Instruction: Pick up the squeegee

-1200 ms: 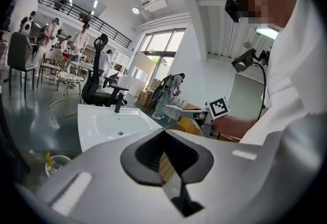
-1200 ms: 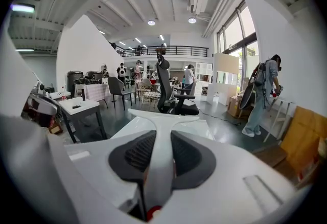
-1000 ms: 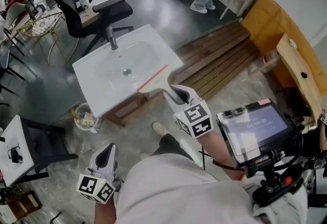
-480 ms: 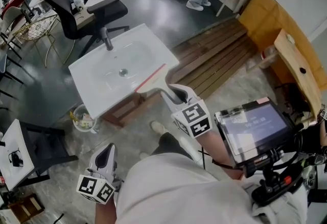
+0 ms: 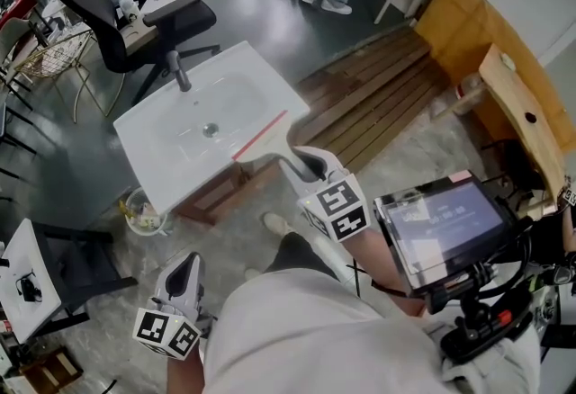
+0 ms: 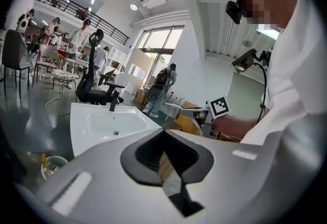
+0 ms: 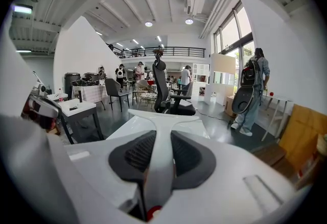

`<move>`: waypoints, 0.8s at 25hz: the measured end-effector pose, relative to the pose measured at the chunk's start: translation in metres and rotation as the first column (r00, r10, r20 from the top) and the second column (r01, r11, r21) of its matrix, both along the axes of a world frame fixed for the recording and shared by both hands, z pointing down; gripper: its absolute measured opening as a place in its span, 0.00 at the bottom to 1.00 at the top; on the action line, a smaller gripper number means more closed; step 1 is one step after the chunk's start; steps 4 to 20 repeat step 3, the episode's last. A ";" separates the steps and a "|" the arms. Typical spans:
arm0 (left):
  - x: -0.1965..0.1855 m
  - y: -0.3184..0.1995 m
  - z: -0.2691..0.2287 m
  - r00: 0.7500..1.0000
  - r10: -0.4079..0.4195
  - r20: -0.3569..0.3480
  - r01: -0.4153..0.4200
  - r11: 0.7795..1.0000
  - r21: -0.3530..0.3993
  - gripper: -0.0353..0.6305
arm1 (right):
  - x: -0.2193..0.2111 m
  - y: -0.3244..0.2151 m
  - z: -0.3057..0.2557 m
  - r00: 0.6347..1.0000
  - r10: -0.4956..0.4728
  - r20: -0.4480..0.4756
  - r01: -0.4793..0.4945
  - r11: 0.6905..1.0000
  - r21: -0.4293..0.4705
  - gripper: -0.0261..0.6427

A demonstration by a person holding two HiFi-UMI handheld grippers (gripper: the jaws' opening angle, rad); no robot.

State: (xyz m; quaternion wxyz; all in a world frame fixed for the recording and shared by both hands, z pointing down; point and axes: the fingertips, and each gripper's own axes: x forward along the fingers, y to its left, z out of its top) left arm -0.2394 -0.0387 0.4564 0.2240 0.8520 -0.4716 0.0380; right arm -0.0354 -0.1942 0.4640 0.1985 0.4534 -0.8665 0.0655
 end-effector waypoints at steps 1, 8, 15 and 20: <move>0.001 -0.001 0.000 1.000 0.001 -0.001 -0.001 1.000 0.000 0.06 | 0.001 -0.001 0.000 1.000 0.001 0.000 -0.001 1.000 0.001 0.18; 0.004 -0.004 0.001 1.000 0.004 -0.003 -0.004 1.000 0.000 0.06 | 0.002 -0.004 0.000 1.000 0.003 0.001 -0.003 1.000 0.003 0.18; 0.004 -0.004 0.001 1.000 0.004 -0.003 -0.004 1.000 0.000 0.06 | 0.002 -0.004 0.000 1.000 0.003 0.001 -0.003 1.000 0.003 0.18; 0.004 -0.004 0.001 1.000 0.004 -0.003 -0.004 1.000 0.000 0.06 | 0.002 -0.004 0.000 1.000 0.003 0.001 -0.003 1.000 0.003 0.18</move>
